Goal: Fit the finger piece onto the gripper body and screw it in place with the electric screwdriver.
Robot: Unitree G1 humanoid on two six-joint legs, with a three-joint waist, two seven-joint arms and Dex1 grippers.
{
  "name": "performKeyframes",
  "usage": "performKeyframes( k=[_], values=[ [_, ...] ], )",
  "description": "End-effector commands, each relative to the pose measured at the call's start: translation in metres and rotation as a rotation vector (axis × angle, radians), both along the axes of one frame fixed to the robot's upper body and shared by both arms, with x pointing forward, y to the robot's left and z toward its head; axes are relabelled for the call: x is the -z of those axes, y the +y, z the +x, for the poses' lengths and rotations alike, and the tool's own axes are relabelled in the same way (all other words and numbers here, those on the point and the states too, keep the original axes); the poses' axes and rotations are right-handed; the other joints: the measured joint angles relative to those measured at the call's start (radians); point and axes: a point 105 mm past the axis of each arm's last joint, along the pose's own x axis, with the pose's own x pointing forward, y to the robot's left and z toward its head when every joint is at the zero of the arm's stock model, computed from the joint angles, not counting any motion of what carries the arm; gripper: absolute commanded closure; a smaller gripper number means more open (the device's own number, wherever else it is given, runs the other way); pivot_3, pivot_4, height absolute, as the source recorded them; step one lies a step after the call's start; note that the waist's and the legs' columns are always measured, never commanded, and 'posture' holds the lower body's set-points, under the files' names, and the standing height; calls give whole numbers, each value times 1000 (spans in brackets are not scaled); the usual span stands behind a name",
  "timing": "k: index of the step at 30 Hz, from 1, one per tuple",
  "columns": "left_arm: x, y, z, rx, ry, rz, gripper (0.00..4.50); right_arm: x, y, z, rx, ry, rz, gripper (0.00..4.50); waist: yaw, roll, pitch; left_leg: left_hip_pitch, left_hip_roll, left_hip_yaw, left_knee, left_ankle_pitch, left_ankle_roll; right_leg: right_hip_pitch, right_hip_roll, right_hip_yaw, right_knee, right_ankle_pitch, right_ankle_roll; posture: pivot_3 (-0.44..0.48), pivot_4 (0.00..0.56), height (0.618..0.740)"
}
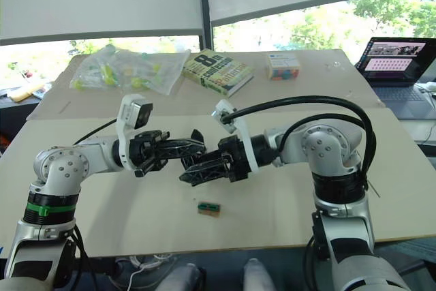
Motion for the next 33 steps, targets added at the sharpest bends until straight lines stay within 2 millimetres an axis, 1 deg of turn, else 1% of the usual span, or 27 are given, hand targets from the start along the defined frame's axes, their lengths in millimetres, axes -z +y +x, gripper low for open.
performKeyframes(
  k=[1,2,3,4,10,12,13,15,16,17,18,20,22,23,25,27,29,31,32,33],
  values=[
    [-4,-3,-5,21,-23,6,4500,-6,1,-5,-24,-25,18,3368,0,0,0,0,0,0,0,0,0,0,0,0,0,0,0,0,150,740],
    [-4,-3,-6,23,-23,6,4500,-7,2,-5,-23,-25,20,3540,0,0,0,0,0,0,0,0,0,0,0,0,0,0,0,0,150,740],
    [-4,-3,-6,29,-26,1,4500,-7,2,-5,-21,-24,22,3939,0,0,0,0,0,0,0,0,0,0,0,0,0,0,0,0,150,740],
    [-5,-3,-7,32,-28,-4,4500,-7,2,-5,-20,-24,24,4084,-1,0,0,0,0,0,0,0,0,-1,0,0,0,0,0,0,150,740],
    [-10,-3,-3,2,-19,-36,4500,-4,0,-6,-17,-19,27,4083,0,0,0,-1,0,0,0,0,0,-1,0,0,1,0,0,0,150,740],
    [-14,-1,-3,-14,-45,-50,3554,-3,-3,-7,-18,-19,32,4084,1,0,0,-1,0,0,0,0,0,-1,0,0,1,0,0,0,150,740],
    [-15,1,-3,-26,-64,-54,3222,-3,-3,-8,-17,-21,36,4091,0,0,0,-1,0,0,0,0,0,-1,0,0,1,0,0,0,150,740],
    [-20,7,-4,-39,-80,-78,2295,-4,-6,-8,-13,-30,47,4094,-2,0,0,-1,0,1,0,0,0,-2,0,0,1,0,0,0,150,740],
    [-21,11,-4,-46,-89,-81,1921,-5,-7,-8,-10,-38,56,4094,-2,0,0,-2,0,1,0,0,0,-3,-1,0,2,0,0,0,150,740],
    [-22,16,-5,-56,-101,-75,1375,-6,-9,-7,-7,-48,67,4094,-3,0,0,-2,0,1,0,0,0,-4,-1,0,4,0,0,0,150,740],
    [-21,20,-4,-73,-115,-63,996,-7,-10,-7,-3,-57,78,4095,-5,0,0,-2,0,1,0,0,0,-4,-1,0,5,0,0,0,150,740],
    [-21,32,-1,-120,-170,-43,40,-8,-13,-6,14,-95,105,4096,-7,0,0,-2,0,2,0,0,0,-4,0,0,6,0,0,0,150,740],
    [-15,49,4,-184,-269,17,0,-6,-18,-5,27,-134,116,4096,-7,0,0,-1,0,2,0,0,-1,-4,0,0,5,0,0,0,150,740],
    [-6,59,7,-216,-342,86,0,-6,-20,-5,30,-159,137,4096,-7,0,0,-1,0,2,0,0,-1,-4,0,0,5,0,0,0,150,740],
    [14,81,11,-249,-416,215,0,-6,-24,-5,32,-216,175,4096,-11,0,0,-1,0,3,0,0,-1,-4,0,0,5,0,0,0,150,740],
    [30,97,13,-268,-454,290,0,-4,-27,-5,30,-267,197,4096,-8,0,0,0,1,4,-1,0,-1,-4,-1,0,4,0,0,0,150,740],
    [40,109,17,-308,-488,323,0,-4,-30,-4,36,-290,231,4096,-4,0,0,-1,1,4,-1,0,-1,-4,-1,0,3,0,-1,0,150,740],
    [59,119,19,-334,-500,382,0,-2,-35,2,69,-315,262,4097,0,0,0,0,1,4,-1,0,-1,-4,-1,0,2,1,-2,0,150,740],
    [68,121,19,-331,-516,408,0,-2,-36,5,83,-327,281,4097,3,0,0,-1,1,4,-1,0,-1,-4,-1,-1,1,1,-2,0,150,740],
    [77,121,19,-322,-497,417,0,0,-38,8,97,-350,288,4097,3,0,0,0,2,4,-1,0,-1,-3,-1,-1,0,1,-2,0,150,740]
  ],
)
